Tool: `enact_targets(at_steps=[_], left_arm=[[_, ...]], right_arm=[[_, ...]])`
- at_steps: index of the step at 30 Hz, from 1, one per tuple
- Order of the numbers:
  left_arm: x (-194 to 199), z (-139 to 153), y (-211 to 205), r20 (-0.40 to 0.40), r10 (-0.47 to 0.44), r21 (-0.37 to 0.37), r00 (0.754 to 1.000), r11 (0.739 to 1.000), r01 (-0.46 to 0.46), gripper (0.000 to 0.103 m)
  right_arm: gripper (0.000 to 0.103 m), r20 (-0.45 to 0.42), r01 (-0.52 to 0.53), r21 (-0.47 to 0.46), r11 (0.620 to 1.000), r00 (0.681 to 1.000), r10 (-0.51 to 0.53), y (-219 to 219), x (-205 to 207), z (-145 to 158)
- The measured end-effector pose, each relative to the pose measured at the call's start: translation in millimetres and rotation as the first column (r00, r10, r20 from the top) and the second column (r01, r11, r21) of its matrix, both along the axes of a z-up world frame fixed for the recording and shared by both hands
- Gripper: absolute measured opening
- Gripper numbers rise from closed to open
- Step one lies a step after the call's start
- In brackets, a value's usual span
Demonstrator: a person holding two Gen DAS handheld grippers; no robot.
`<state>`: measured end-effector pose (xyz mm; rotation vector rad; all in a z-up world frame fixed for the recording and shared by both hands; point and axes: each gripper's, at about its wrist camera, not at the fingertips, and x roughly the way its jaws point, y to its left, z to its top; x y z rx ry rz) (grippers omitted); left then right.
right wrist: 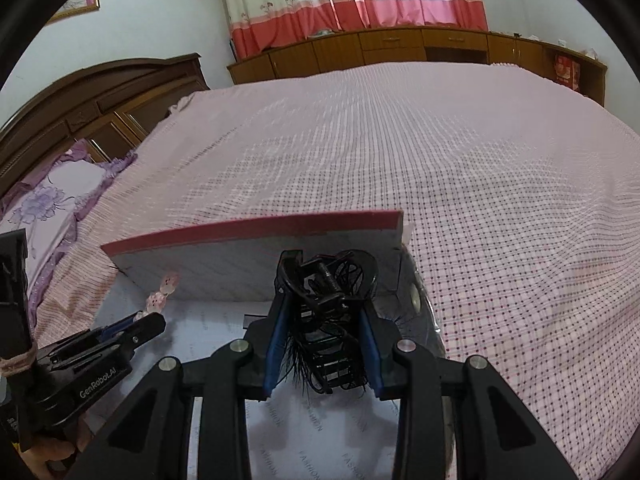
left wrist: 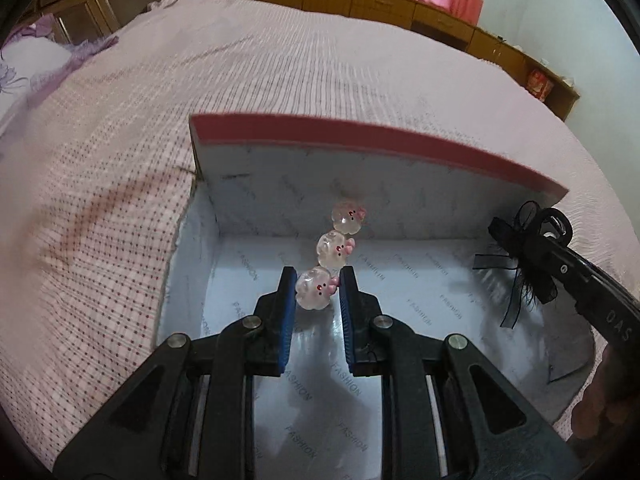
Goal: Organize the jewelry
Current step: 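Carry both items into the shoebox and open both tools to release them, then withdraw both tools from the shoebox toward the remaining jewelry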
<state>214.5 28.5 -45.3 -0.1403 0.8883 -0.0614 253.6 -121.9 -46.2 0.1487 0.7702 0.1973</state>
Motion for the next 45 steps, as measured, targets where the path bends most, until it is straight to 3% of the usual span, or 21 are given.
enact_targets(at_steps=[8, 11, 14, 24, 30, 45], left_arm=[[11, 2, -1, -0.015, -0.002, 0.006, 1.000, 1.000, 0.002, 0.014], [14, 4, -2, -0.014, -0.016, 0.006, 1.000, 1.000, 0.016, 0.021], [9, 12, -5, -0.003, -0.028, 0.019, 1.000, 0.999, 0.028, 0.030], [-28, 55, -1, 0.070, -0.038, 0.023, 0.997, 0.999, 0.036, 0.036], [-57, 81, 8, 0.099, -0.024, 0.018, 0.995, 1.000, 0.022, 0.037], [-129, 94, 36, 0.125, 0.008, 0.029, 0.992, 1.000, -0.012, 0.042]], right_arm=[[0.038, -0.029, 0.006, -0.007, 1.000, 1.000, -0.006, 1, 7, -11], [0.054, -0.034, 0.003, 0.024, 1.000, 0.999, -0.002, -3, 8, -8], [0.057, -0.016, -0.005, 0.034, 0.999, 1.000, 0.005, -5, 0, 1], [0.061, 0.067, 0.001, 0.079, 0.997, 0.998, -0.006, -13, -36, 50], [0.061, 0.089, -0.018, 0.059, 0.998, 0.996, 0.013, -12, -66, 74], [0.067, 0.145, -0.023, 0.060, 0.998, 0.989, 0.014, -30, -151, 109]])
